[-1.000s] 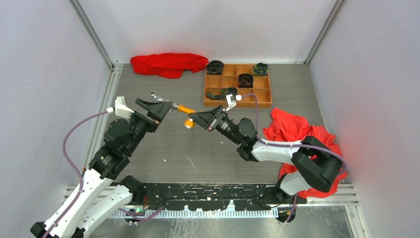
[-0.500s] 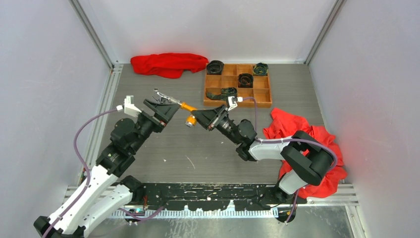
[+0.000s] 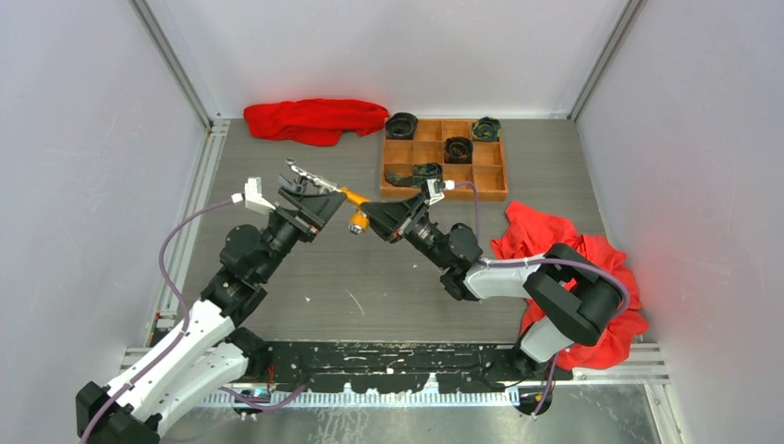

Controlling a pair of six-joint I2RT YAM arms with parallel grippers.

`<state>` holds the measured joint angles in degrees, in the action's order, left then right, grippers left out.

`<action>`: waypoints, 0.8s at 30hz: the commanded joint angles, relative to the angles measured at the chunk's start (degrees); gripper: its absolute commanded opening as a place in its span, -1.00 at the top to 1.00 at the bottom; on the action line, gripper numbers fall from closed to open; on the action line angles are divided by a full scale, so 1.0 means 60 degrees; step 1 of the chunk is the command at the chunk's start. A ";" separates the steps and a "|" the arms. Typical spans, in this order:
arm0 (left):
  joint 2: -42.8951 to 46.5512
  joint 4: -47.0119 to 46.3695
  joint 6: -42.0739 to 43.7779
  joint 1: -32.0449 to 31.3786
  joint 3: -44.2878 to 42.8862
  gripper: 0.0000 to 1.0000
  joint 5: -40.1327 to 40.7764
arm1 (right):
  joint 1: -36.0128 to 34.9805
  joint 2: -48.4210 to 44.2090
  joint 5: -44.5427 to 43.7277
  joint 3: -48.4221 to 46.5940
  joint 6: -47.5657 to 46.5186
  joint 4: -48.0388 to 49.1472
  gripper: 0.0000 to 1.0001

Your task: Install the water faucets

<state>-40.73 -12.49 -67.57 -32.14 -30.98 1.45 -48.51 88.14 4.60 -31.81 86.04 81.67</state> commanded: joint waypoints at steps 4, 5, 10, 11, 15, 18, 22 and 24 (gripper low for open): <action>0.0099 -0.2868 0.0844 0.0058 0.0231 -0.99 -0.0183 | 0.0043 -0.0134 -0.0072 -0.0208 0.0785 0.1746 0.99; 0.0032 -0.3133 0.0876 0.0091 0.0322 -0.99 -0.0202 | 0.0038 -0.0111 -0.0054 -0.0246 0.0866 0.1748 0.99; -0.0763 -0.5197 0.0359 0.0281 0.0751 -0.99 -0.0262 | 0.0035 0.0074 -0.0047 -0.0345 0.1593 0.1988 0.99; -0.0914 -0.5370 0.0306 0.0313 0.0734 -1.00 -0.0353 | 0.0033 0.0132 -0.0067 -0.0357 0.1807 0.2092 0.99; -0.1164 -0.5663 0.0275 0.0332 0.0625 -0.92 -0.0474 | 0.0027 0.0197 -0.0147 -0.0366 0.2329 0.2089 0.99; -0.0989 -0.5653 0.0300 0.0332 0.0660 -0.81 -0.0325 | 0.0033 0.0190 -0.0321 -0.0264 0.2513 0.2020 0.99; -0.0538 -0.5156 0.0285 0.0322 0.0787 -0.41 0.0012 | 0.0029 0.0248 -0.0483 -0.0188 0.2712 0.2121 0.99; -0.0378 -0.4951 0.0308 0.0332 0.0812 -0.36 0.0110 | 0.0021 0.0290 -0.0494 -0.0191 0.2791 0.2121 0.99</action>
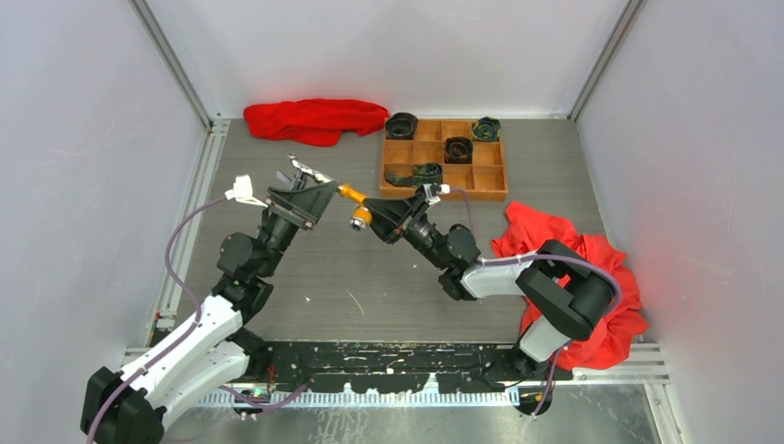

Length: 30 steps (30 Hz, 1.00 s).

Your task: Install the water faucets

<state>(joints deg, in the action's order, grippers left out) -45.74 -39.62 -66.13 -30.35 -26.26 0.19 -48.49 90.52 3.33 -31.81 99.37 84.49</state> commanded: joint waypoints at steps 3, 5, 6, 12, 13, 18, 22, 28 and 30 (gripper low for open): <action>0.0539 -0.0287 0.0079 0.0034 0.0012 -0.36 0.0331 | 0.0025 -0.0024 -0.0263 -0.0242 0.0654 0.1637 0.99; 0.0520 -0.0265 0.0079 0.0034 -0.0003 -0.35 0.0348 | 0.0014 0.0027 -0.0248 -0.0289 0.0699 0.1660 0.99; 0.0506 -0.0232 0.0068 0.0034 -0.0010 -0.33 0.0389 | 0.0011 0.0041 -0.0241 -0.0306 0.0707 0.1665 0.99; 0.0444 -0.0006 -0.0126 0.0025 -0.0051 0.22 0.0649 | -0.0021 0.0102 -0.0197 -0.0315 0.0780 0.1673 0.99; 0.0445 0.0086 -0.0159 0.0033 -0.0071 0.35 0.0713 | -0.0032 0.0124 -0.0190 -0.0316 0.0802 0.1679 0.99; 0.0631 0.0737 -0.0254 0.0034 -0.0245 0.99 0.1053 | -0.0077 0.0233 -0.0139 -0.0376 0.0908 0.1741 0.99; 0.0767 0.1004 -0.0427 0.0033 -0.0248 1.00 0.1339 | -0.0078 0.0371 -0.0068 -0.0481 0.1088 0.1821 0.96; 0.0862 0.1202 -0.1005 0.0034 -0.0142 1.00 0.1986 | -0.0077 0.0653 0.0148 -0.0481 0.1162 0.2079 -0.45; 0.0934 0.1408 -0.1155 0.0034 -0.0223 1.00 0.2098 | -0.0078 0.0600 0.0148 -0.0303 0.1036 0.2061 -0.82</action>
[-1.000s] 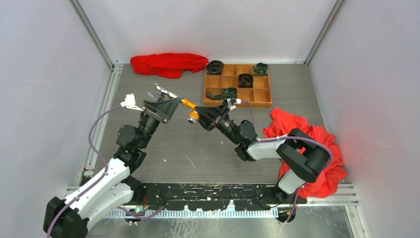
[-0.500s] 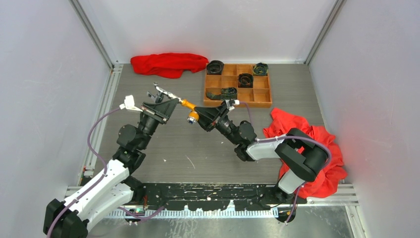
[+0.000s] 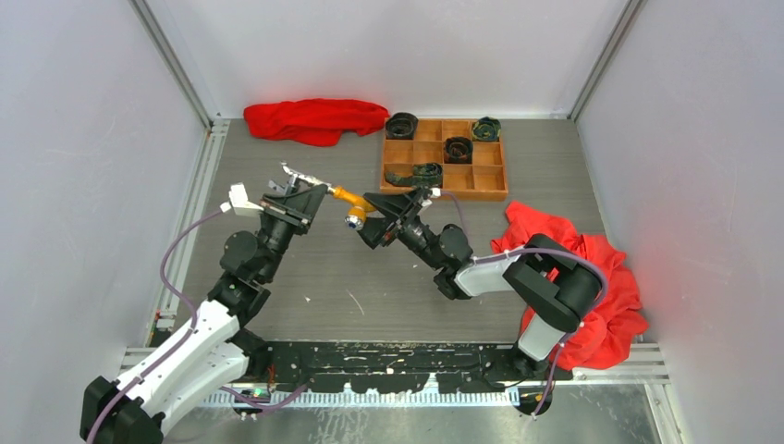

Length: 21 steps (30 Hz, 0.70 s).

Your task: Install the water faucets

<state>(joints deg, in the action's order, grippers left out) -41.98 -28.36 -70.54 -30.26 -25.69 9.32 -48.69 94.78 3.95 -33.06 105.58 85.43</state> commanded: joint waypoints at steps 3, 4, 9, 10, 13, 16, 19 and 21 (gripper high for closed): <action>0.0500 0.0159 -0.0614 0.0019 -0.0604 1.00 0.0821 | -0.0045 -0.0285 0.0116 0.0318 -0.0348 0.1898 -1.00; 0.0605 0.0479 -0.0671 0.0019 -0.0718 1.00 0.0940 | -0.0032 -0.0416 0.0170 0.0483 -0.0552 0.1869 -1.00; 0.1124 0.3412 -0.0927 0.0017 -0.1788 1.00 0.1373 | 0.0221 -0.1960 0.0743 0.1688 -0.2292 0.0341 -1.00; 0.1185 0.4147 -0.0952 0.0019 -0.2135 1.00 0.1412 | 0.0283 -0.2541 0.0869 0.1969 -0.2905 -0.0404 -1.00; 0.1050 0.6485 -0.1189 0.0031 -0.3260 1.00 0.1465 | 0.0284 -0.5173 0.1210 0.2132 -0.6424 -0.4265 -1.00; 0.0395 0.8478 -0.1082 0.0110 -0.4520 1.00 0.0749 | -0.0946 -0.7353 -0.0764 0.1088 -1.2756 -0.9345 -1.00; -0.0455 0.9374 -0.1031 0.0279 -0.5286 1.00 -0.0326 | -0.2765 -0.8182 -0.3206 0.0918 -1.7494 -1.0476 -1.00; -0.0827 0.9477 -0.0992 0.0520 -0.5489 1.00 -0.0984 | -0.3602 -0.8139 -0.4076 0.1003 -1.9960 -1.0392 -1.00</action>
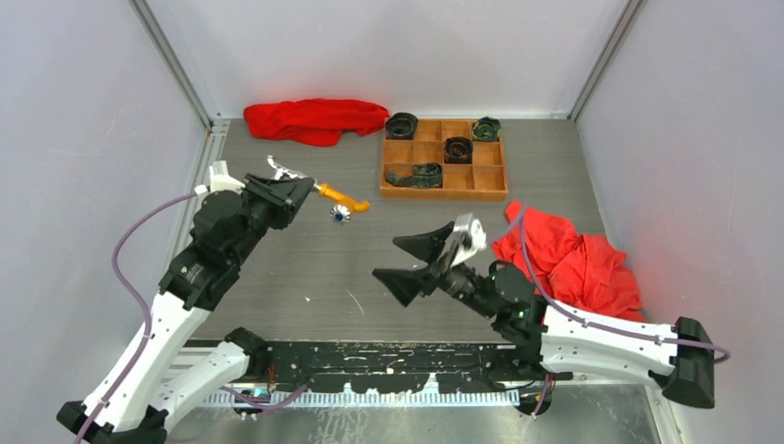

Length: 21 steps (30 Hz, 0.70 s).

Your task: Install the water faucets

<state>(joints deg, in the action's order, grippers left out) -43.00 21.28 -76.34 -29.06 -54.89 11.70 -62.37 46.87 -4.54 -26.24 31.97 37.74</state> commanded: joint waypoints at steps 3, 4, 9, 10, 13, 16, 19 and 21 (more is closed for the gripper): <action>-0.1154 0.1675 0.0225 0.0564 -0.1102 1.00 -0.2086 | -0.2438 0.0336 -0.3963 -0.0055 -1.0540 -0.1742 -1.00; -0.1278 0.1853 0.0346 0.0582 -0.1346 1.00 -0.2184 | -0.2697 0.0518 -0.4250 0.0072 -1.1364 -0.1134 -1.00; -0.1657 0.2339 0.0789 0.0593 -0.1891 1.00 -0.2501 | -0.2935 0.1639 -0.4601 0.0096 -1.3824 0.1466 -1.00; -0.1698 0.2355 0.0821 0.0588 -0.1908 1.00 -0.2582 | -0.2925 0.1865 -0.4577 0.0032 -1.4067 0.1768 -1.00; -0.1732 0.2222 0.0817 0.0595 -0.1822 1.00 -0.2774 | -0.2886 0.2628 -0.4285 -0.0244 -1.4409 0.2302 -1.00; -0.1697 0.2163 0.0799 0.0583 -0.1735 1.00 -0.2815 | -0.2718 0.3208 -0.3953 -0.0461 -1.4394 0.2898 -1.00; -0.1637 0.2148 0.0813 0.0585 -0.1687 1.00 -0.2828 | -0.2507 0.3596 -0.3528 -0.0724 -1.4234 0.3186 -1.00; -0.1609 0.2162 0.0827 0.0595 -0.1655 1.00 -0.2871 | -0.2368 0.3843 -0.3294 -0.0952 -1.4161 0.3329 -1.00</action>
<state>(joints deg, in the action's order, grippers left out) -54.35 38.11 -72.53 -25.76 -62.81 -3.68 -78.00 68.62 -27.18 -27.49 -51.55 49.34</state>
